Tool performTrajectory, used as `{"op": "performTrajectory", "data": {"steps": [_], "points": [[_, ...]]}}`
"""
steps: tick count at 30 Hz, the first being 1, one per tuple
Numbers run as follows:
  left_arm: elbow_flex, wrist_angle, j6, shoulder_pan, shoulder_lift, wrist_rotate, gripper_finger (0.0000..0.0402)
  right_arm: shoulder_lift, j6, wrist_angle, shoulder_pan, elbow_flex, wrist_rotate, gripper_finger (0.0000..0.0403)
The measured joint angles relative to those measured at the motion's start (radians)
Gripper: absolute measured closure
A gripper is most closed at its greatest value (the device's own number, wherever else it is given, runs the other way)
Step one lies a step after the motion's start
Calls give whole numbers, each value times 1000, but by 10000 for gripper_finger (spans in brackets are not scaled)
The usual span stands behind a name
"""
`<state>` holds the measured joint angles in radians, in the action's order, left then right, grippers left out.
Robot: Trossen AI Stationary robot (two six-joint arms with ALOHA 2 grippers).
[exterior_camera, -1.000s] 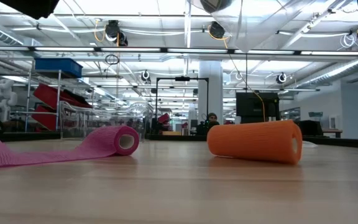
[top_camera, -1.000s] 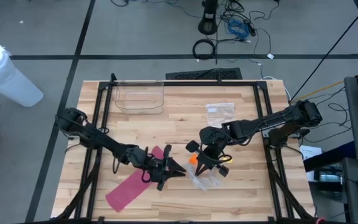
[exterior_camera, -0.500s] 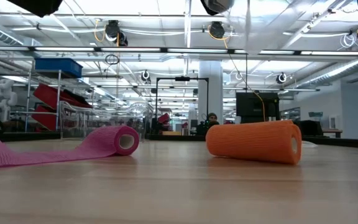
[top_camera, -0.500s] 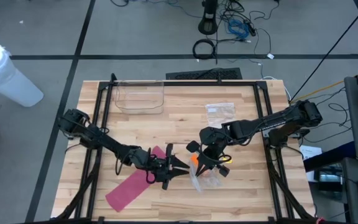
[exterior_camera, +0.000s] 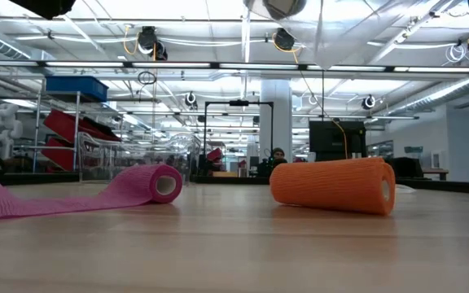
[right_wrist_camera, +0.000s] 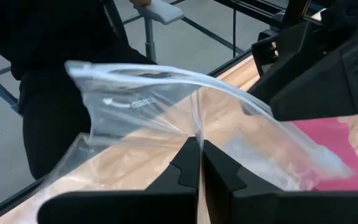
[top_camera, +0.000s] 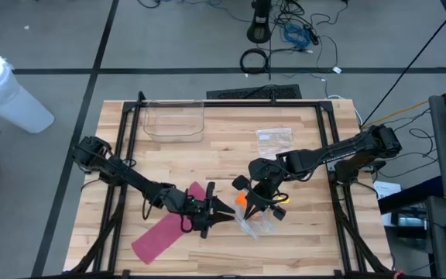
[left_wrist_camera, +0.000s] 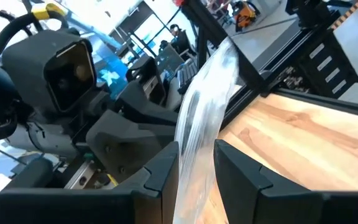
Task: Roll bandage
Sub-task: Put the rolled orange bandage into the transparent zip bag
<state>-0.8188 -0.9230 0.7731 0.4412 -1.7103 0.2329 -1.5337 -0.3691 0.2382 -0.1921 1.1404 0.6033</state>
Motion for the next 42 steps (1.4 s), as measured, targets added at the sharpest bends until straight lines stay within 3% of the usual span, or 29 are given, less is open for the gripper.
{"op": "performTrajectory", "data": {"steps": [16, 25, 34, 39, 42], "points": [[0, 51, -6, -9, 0, -15, 296, 0, -10, -28, 0, 0, -59, 403], [0, 40, -6, -7, 4, 61, 338, 1, -10, 15, 0, 0, -65, 403], [0, 40, 1, 12, 4, 70, 343, 1, -10, 39, 1, 0, -128, 403], [0, 48, 53, 33, 4, 156, 349, 1, 14, 74, 1, 0, -193, 403], [0, 52, 53, 33, 4, 172, 374, 1, 17, 81, 1, 0, -195, 403]]}}
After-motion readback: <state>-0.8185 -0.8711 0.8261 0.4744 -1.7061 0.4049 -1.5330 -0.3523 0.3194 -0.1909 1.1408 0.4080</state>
